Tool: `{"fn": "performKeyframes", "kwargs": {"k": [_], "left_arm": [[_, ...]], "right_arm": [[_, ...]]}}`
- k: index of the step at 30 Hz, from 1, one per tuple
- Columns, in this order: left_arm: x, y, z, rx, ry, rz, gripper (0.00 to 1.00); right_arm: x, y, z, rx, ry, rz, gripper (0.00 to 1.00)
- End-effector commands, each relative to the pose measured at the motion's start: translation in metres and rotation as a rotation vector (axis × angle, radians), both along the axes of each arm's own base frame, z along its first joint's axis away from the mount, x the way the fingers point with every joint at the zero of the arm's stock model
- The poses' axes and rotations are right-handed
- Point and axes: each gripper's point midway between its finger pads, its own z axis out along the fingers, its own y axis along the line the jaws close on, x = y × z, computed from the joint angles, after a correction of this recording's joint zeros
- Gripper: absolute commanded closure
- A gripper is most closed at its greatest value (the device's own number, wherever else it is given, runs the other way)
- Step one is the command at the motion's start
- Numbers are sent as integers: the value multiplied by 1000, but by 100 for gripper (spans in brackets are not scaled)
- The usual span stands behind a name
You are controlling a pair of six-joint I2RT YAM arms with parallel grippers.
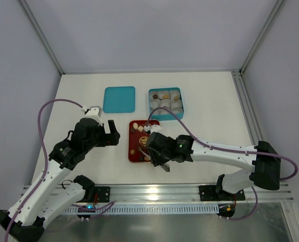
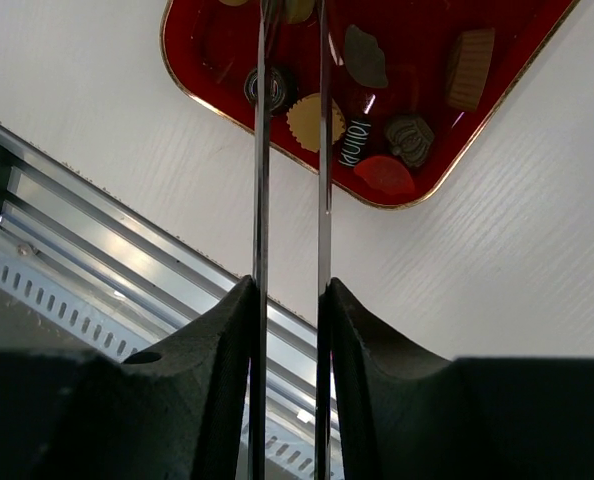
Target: Pack the chocolate
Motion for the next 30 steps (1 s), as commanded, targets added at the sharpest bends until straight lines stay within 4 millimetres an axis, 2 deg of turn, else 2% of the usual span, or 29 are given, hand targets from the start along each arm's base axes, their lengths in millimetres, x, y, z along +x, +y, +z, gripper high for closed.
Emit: {"fn": "performKeyframes", "kwargs": {"k": [1, 11, 24, 28, 30], "left_arm": [[3, 1, 6, -3, -27, 7, 0], [2, 1, 5, -3, -27, 4, 0], [2, 1, 6, -4, -28, 6, 0], [3, 1, 7, -5, -31, 5, 0], [3, 1, 6, -3, -29, 5, 0]], "right_arm": [[3, 14, 7, 49, -11, -7, 65], [8, 13, 13, 44, -31, -27, 76], [35, -6, 59, 110, -108, -95, 77], [49, -15, 74, 122, -134, -120, 77], [65, -26, 87, 130, -159, -151, 77]]}}
